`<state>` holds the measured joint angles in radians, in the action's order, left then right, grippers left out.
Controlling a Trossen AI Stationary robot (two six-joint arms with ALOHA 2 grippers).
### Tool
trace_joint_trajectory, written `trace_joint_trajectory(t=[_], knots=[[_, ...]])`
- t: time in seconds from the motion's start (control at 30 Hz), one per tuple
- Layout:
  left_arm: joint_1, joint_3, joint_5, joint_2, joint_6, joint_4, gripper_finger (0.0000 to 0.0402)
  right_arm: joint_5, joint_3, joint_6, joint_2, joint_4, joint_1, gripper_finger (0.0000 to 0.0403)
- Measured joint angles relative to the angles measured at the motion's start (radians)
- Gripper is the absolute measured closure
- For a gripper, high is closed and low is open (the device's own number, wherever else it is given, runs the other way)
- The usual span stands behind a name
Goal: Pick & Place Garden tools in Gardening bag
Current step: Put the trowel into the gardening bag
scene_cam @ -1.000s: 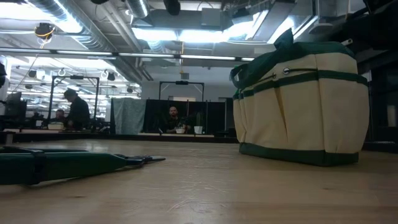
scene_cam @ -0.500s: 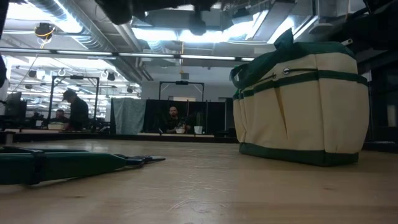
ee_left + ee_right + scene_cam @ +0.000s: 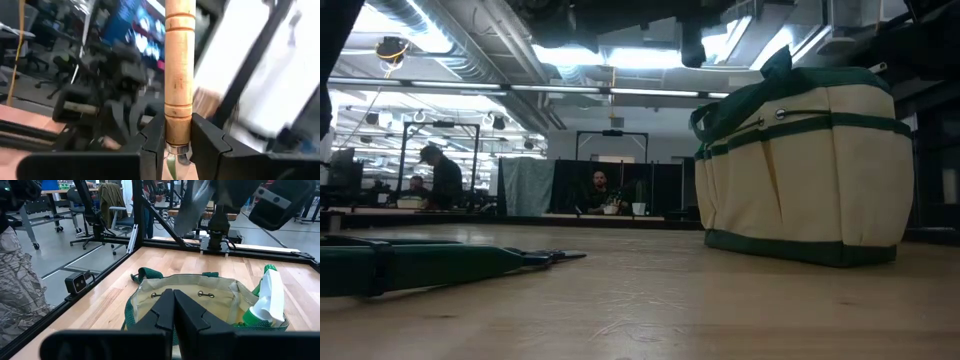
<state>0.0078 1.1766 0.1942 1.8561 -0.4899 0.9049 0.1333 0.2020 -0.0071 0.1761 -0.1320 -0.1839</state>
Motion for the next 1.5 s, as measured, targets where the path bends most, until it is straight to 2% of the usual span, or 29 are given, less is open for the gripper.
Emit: trace_joint_trajectory(t=[0.2,0.4,0.6,0.83,1.5], knots=[[-0.011,0.063,0.034,0.0,0.337,-0.288,0.0337,0.0,0.0,0.0,0.0,0.0,0.0,0.0391],[-0.016,0.121,0.006,0.0,0.578,-0.493,0.0336,0.0,0.0,0.0,0.0,0.0,0.0,0.0391],[-0.016,0.134,-0.045,0.0,0.675,-0.514,0.0335,0.0,0.0,0.0,0.0,0.0,0.0,0.0391],[-0.025,0.134,-0.045,0.0,0.819,-0.513,0.0332,0.0,0.0,0.0,0.0,0.0,0.0,0.0391],[-0.019,0.134,-0.074,0.0,0.746,-0.513,0.0314,0.0,0.0,0.0,0.0,0.0,0.0,0.0391]])
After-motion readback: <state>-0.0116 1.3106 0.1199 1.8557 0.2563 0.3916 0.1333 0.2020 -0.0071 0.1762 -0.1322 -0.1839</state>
